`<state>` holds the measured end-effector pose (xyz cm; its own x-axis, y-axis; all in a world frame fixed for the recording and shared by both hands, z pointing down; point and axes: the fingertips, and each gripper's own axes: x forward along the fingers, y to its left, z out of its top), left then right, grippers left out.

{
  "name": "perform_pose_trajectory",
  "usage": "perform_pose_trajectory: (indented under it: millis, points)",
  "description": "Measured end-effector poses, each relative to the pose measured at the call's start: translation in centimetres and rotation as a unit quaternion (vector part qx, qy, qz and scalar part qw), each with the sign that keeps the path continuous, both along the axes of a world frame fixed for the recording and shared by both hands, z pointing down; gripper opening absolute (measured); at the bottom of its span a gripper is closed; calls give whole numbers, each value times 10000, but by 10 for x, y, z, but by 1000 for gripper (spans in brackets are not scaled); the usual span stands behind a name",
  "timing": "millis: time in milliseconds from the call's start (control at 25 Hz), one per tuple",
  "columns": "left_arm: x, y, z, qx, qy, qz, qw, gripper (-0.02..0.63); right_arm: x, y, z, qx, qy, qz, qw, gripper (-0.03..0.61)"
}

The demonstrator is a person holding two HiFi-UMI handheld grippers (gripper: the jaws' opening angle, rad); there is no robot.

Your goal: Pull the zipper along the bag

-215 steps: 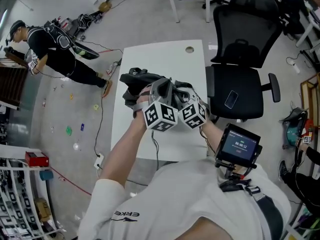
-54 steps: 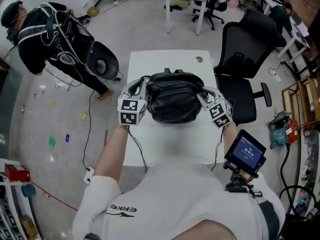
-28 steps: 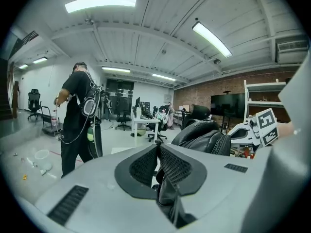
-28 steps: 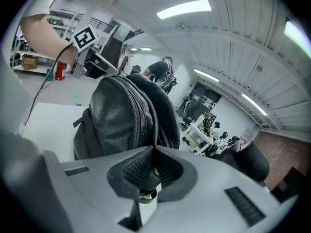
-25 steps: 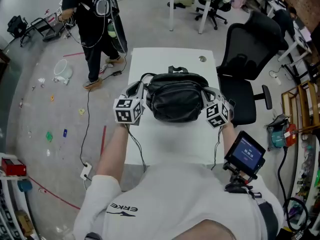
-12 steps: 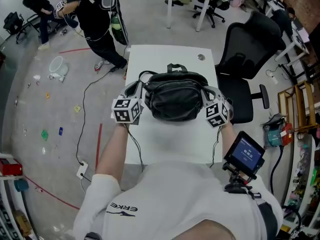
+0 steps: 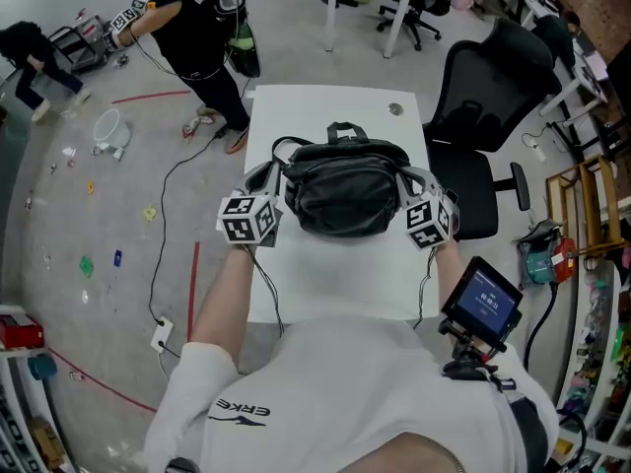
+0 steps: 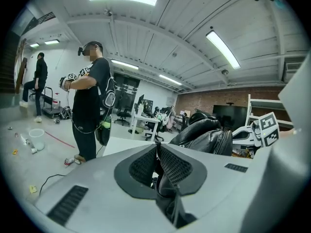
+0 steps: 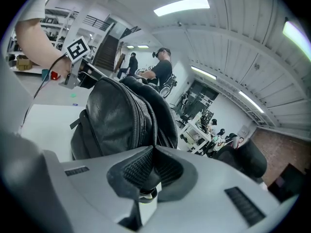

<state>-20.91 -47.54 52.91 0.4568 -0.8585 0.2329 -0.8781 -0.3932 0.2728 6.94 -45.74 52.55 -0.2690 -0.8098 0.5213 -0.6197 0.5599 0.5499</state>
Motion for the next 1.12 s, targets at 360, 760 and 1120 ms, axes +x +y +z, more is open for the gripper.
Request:
perform_pose_trajectory:
  millis: [360, 760, 1120]
  points:
    - [0, 4, -12, -3, 423, 95, 9991, 20, -3, 0, 1, -111, -256, 29, 9996, 12]
    - [-25, 13, -13, 112, 674, -445, 9967, 21, -5, -1, 8, -276, -1078, 113, 9937, 18]
    - [-47, 49, -19, 304, 317, -1043, 9936, 20, -18, 14, 4, -185, -1936, 328, 9804, 21]
